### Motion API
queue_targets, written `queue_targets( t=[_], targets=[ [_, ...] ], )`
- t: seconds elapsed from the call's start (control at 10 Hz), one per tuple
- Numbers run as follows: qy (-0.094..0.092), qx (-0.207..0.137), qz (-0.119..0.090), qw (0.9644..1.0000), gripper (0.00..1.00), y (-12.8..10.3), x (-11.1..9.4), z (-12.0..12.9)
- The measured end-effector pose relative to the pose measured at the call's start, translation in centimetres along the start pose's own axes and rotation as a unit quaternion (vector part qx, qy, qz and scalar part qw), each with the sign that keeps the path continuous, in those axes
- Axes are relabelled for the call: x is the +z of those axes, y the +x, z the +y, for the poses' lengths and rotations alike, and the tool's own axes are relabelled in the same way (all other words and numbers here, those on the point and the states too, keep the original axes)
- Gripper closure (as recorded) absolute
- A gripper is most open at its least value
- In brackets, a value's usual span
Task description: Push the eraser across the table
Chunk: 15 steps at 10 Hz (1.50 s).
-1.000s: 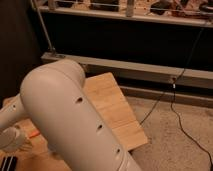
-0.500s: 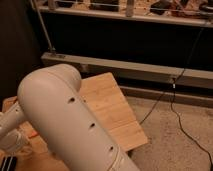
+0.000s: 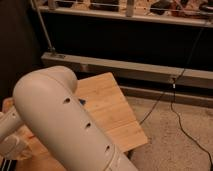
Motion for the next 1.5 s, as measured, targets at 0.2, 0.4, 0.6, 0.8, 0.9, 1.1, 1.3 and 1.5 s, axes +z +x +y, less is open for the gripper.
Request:
queue_targets(
  t=[0.2, 0.4, 0.6, 0.8, 0.9, 1.1, 1.3, 1.5],
  targets=[
    [0.000, -0.007, 0.005, 1.0000, 1.00, 0.4, -0.2, 0.8],
    [-0.001, -0.015, 0.007, 0.9999, 1.00, 0.7, -0.4, 1.3],
    [-0.002, -0.022, 0.011, 0.9997, 1.00, 0.8, -0.2, 1.6],
    [0.001, -0.031, 0.012, 0.9994, 1.00, 0.7, 0.0, 2.1],
    [0.003, -0.043, 0.010, 0.9990, 1.00, 0.4, 0.1, 2.6],
    [0.004, -0.069, 0.007, 0.9976, 1.00, 0.0, 0.3, 3.6],
    [0.002, -0.103, -0.001, 0.9946, 1.00, -0.5, 0.5, 5.1],
    [0.002, -0.135, -0.004, 0.9909, 1.00, -0.9, 0.8, 6.6]
  ],
)
